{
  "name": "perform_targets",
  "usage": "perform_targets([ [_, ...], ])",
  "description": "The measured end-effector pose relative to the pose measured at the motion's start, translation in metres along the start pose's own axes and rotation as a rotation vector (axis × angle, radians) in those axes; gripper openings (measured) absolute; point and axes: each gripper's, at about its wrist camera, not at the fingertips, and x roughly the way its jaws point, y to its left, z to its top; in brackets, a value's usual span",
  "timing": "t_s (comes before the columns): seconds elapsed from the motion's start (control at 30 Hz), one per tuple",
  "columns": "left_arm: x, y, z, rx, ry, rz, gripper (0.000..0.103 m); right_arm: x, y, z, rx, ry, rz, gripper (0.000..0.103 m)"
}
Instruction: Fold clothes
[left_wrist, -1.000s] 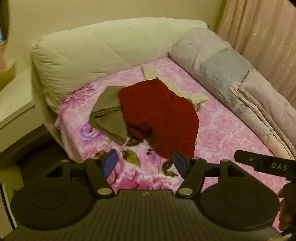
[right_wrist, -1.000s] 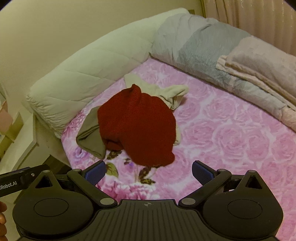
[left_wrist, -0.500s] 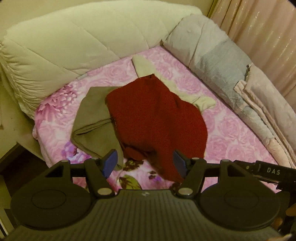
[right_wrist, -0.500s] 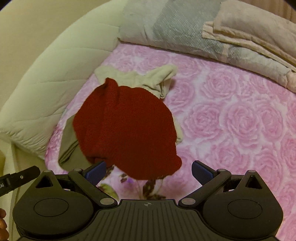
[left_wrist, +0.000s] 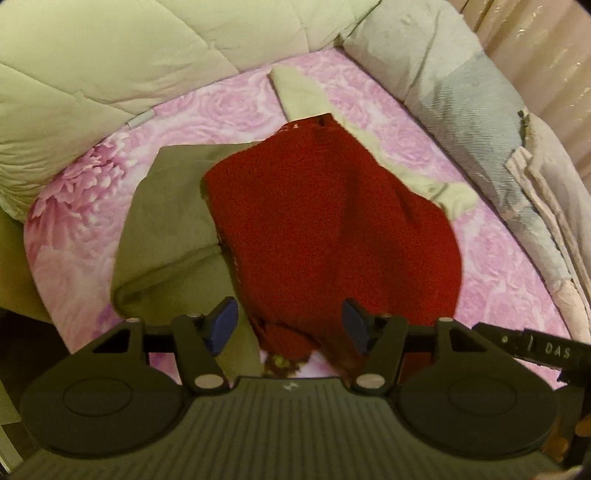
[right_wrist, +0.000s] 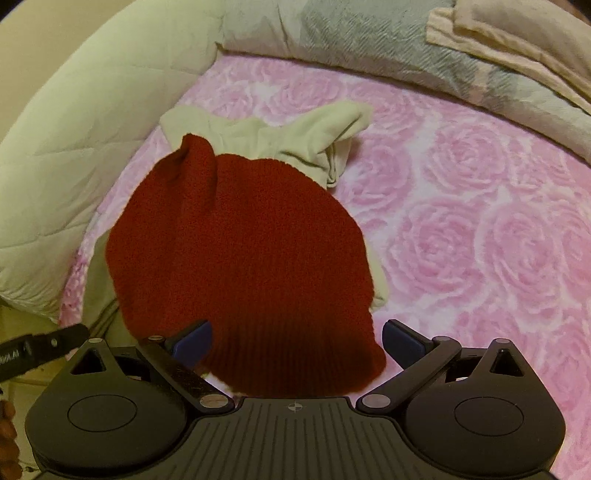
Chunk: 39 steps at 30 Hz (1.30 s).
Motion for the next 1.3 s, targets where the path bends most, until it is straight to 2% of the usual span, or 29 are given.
perform_targets([
  [0.4,0.088,0.034,0.028,-0.114,0.086,-0.03,0.057,0.07,0.004,0.022,0.083,0.032,0.102,0.091],
  [0.43,0.094,0.035,0.028,-0.124,0.089,-0.043,0.057,0.075,0.006,0.023,0.078,0.039,0.102,0.083],
  [0.47,0.1,0.035,0.029,-0.126,0.1,-0.045,0.047,0.081,0.008,0.024,0.073,0.046,0.102,0.069],
  [0.5,0.105,0.033,0.029,-0.123,0.112,-0.044,0.032,0.084,0.011,0.025,0.058,0.053,0.095,0.057],
  [0.53,0.104,0.031,0.03,-0.107,0.112,-0.049,0.024,0.084,0.013,0.025,0.042,0.055,0.09,0.045],
  [0.57,0.102,0.028,0.031,-0.088,0.109,-0.056,0.009,0.083,0.014,0.025,0.035,0.055,0.095,0.038],
  [0.63,0.099,0.022,0.033,-0.05,0.104,-0.07,0.008,0.077,0.014,0.025,0.022,0.05,0.104,0.027],
  [0.77,0.061,0.018,0.042,-0.025,0.046,-0.135,0.006,0.048,0.005,0.027,0.048,0.006,0.147,0.021],
  [0.97,-0.026,-0.001,0.061,0.042,-0.109,-0.224,0.006,-0.016,-0.005,0.034,0.084,-0.103,0.227,0.017],
  [1.2,-0.13,-0.058,0.062,0.164,-0.307,-0.351,0.005,-0.119,-0.041,0.031,0.195,-0.263,0.356,0.016],
  [1.3,-0.176,-0.092,0.049,0.237,-0.394,-0.411,0.005,-0.174,-0.075,0.03,0.243,-0.353,0.39,0.016],
])
